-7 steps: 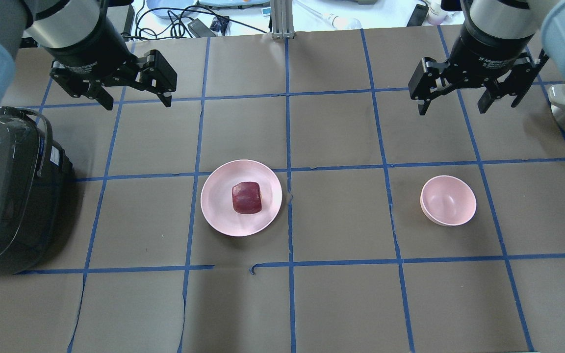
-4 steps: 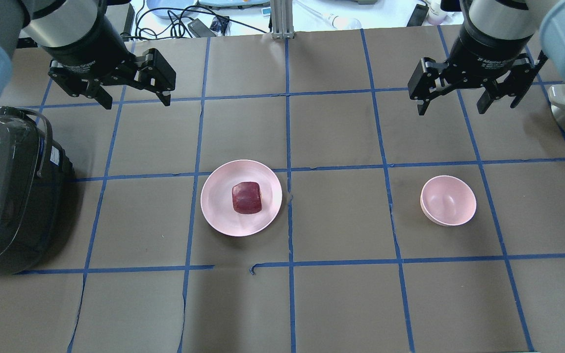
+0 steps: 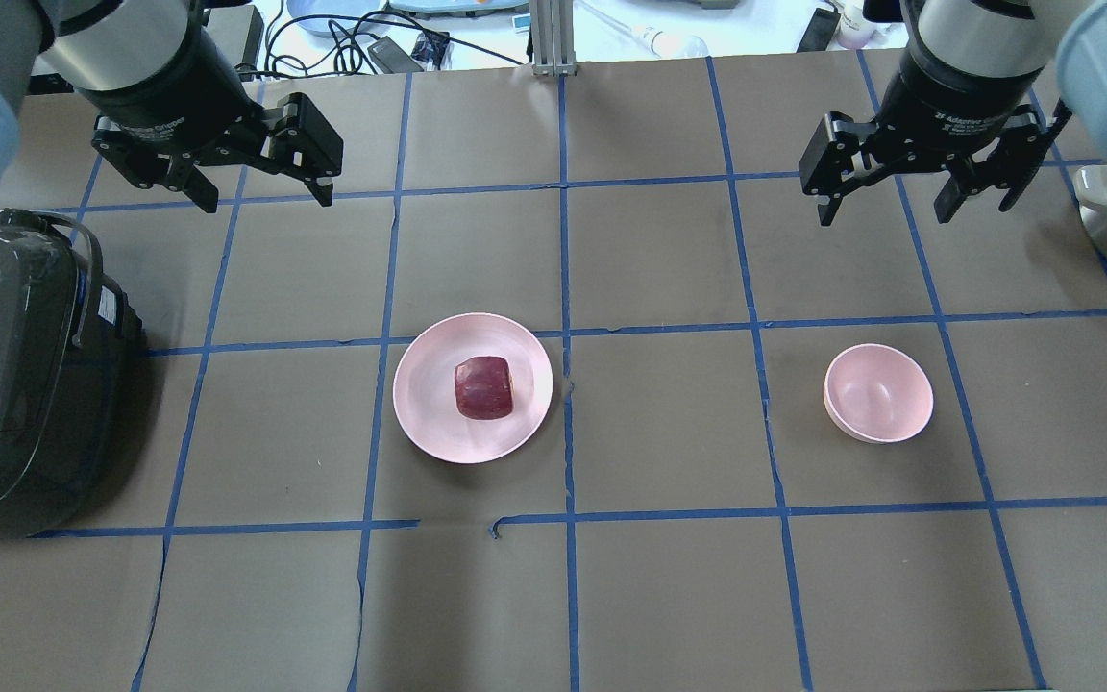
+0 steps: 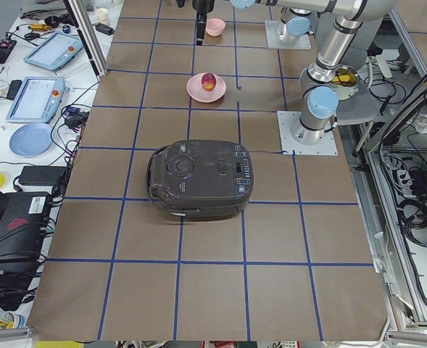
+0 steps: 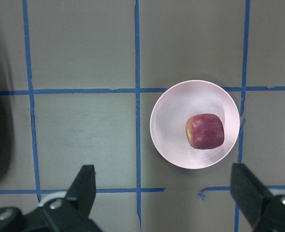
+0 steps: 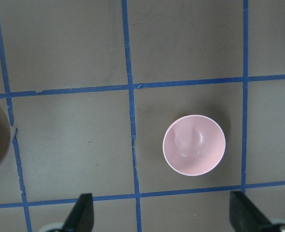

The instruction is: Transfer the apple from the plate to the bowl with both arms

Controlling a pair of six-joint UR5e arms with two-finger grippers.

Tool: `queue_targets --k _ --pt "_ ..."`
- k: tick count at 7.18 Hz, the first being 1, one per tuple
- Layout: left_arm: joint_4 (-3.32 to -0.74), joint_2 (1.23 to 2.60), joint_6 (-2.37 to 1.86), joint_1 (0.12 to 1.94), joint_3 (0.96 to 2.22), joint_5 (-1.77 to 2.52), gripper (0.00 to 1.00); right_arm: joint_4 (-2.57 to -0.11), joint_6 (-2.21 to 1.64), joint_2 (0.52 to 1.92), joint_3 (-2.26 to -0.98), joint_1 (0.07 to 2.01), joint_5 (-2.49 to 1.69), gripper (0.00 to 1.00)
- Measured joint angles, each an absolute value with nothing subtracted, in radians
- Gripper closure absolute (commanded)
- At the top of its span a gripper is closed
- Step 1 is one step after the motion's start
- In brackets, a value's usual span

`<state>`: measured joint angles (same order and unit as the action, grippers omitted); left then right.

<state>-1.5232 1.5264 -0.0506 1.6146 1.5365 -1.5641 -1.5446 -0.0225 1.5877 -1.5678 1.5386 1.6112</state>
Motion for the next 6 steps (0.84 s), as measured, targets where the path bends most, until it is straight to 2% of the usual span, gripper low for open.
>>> queue_targets --k 6 --pt "-1.53 1.528 -0.06 1.616 1.521 -1.575 0.0 -1.593 -0.013 1.581 -1.57 1.533 1.612 0.0"
